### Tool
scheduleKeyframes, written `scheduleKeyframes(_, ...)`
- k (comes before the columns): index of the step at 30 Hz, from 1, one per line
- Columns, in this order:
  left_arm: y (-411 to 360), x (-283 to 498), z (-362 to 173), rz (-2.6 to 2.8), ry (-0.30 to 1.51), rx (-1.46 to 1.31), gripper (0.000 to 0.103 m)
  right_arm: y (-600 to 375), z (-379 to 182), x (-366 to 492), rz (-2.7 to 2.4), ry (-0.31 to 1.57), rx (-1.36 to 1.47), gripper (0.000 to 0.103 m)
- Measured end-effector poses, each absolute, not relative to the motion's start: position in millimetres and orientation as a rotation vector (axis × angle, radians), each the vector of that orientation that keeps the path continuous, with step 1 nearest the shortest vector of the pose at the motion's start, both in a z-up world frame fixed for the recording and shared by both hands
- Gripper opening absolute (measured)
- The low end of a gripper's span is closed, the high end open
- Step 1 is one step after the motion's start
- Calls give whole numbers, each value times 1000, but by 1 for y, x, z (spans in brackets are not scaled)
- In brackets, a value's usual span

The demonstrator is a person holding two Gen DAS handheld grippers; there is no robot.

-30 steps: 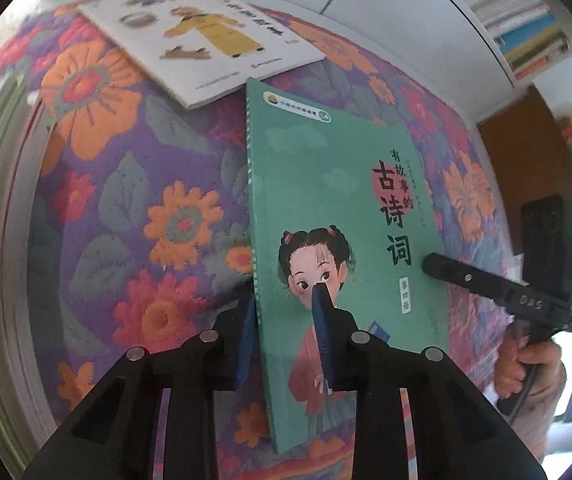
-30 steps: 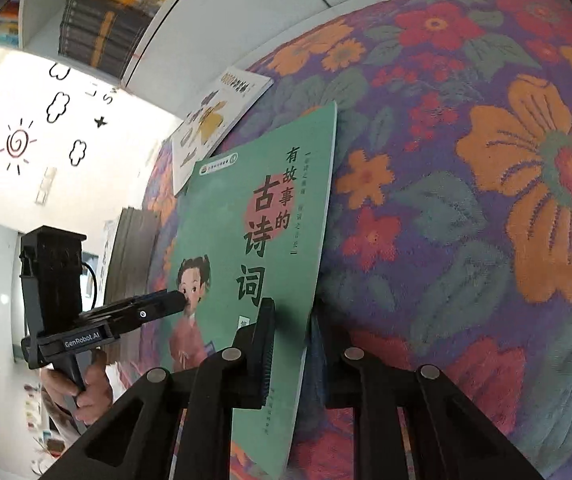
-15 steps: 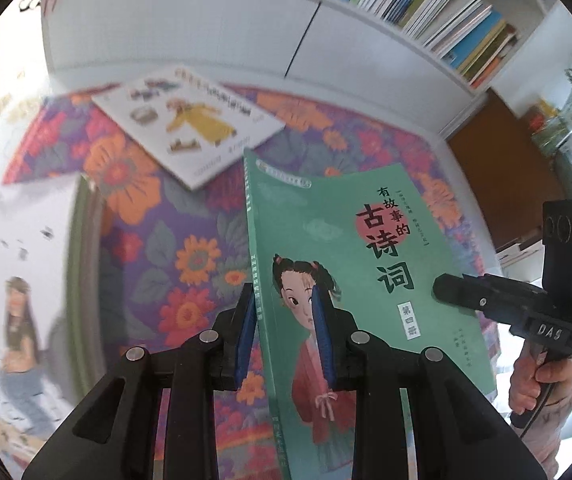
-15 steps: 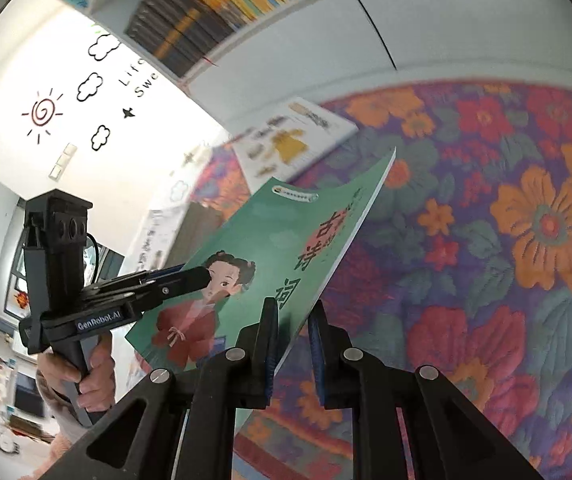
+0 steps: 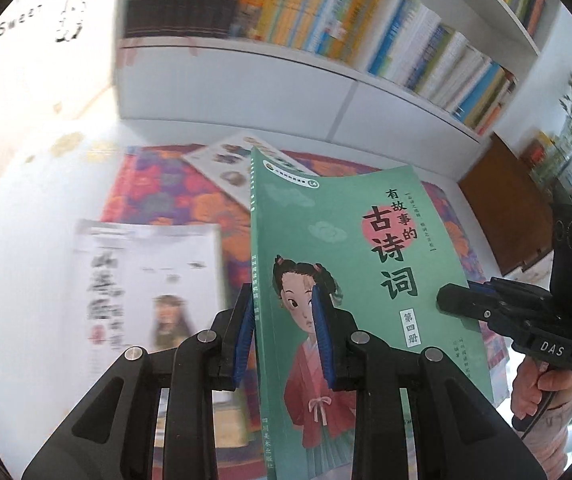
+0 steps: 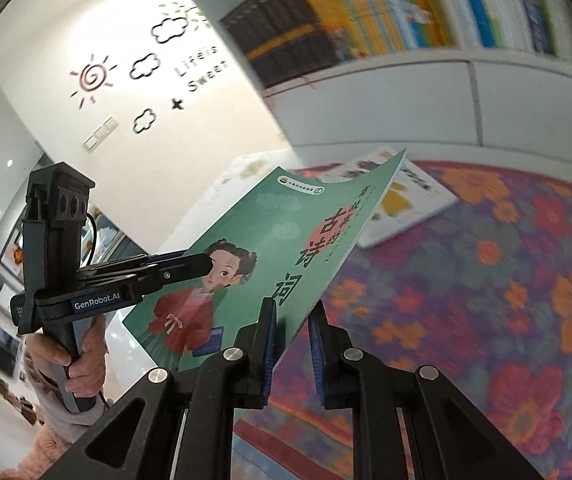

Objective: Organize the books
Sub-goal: 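Grasp the teal book with the left gripper while the right gripper holds its edge, then carry the teal book with the left gripper and lower it onto the stack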

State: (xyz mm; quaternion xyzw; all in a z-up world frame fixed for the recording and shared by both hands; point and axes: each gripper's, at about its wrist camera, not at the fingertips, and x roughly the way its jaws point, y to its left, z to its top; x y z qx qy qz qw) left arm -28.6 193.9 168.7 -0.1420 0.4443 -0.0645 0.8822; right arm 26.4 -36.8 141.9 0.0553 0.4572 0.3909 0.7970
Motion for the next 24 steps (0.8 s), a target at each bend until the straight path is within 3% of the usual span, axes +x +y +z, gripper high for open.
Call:
scheduleKeyframes(11, 283, -47, 136, 7, 938, -353, 24, 70, 118, 22, 941, 970, 45, 15)
scheduleKeyframes(24, 308, -34, 76, 69, 1033, -290, 24, 122, 52, 31, 916, 1049, -8, 15)
